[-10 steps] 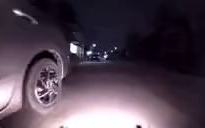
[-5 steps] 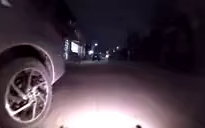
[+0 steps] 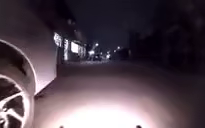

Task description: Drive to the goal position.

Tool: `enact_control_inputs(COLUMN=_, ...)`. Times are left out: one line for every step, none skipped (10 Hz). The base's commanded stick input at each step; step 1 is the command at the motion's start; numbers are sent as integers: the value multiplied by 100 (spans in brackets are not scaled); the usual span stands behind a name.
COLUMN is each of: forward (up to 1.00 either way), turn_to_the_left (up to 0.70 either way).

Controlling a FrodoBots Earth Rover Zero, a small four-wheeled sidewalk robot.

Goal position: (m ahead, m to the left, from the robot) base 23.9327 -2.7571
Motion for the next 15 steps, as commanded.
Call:
enact_control_inputs(forward=70, turn_to_the_left=2)
enact_control_inputs(forward=70, turn_to_the_left=2)
enact_control_inputs(forward=70, turn_to_the_left=2)
enact_control_inputs(forward=70, turn_to_the_left=2)
enact_control_inputs(forward=70, turn_to_the_left=2)
enact_control_inputs(forward=70, turn_to_the_left=3)
enact_control_inputs(forward=70, turn_to_the_left=3)
enact_control_inputs(forward=70, turn_to_the_left=3)
enact_control_inputs(forward=70, turn_to_the_left=3)
enact_control_inputs(forward=70, turn_to_the_left=4)
enact_control_inputs(forward=70, turn_to_the_left=4)
enact_control_inputs(forward=70, turn_to_the_left=5)
enact_control_inputs(forward=70, turn_to_the_left=6)
enact_control_inputs(forward=70, turn_to_the_left=9)
enact_control_inputs(forward=70, turn_to_the_left=13)
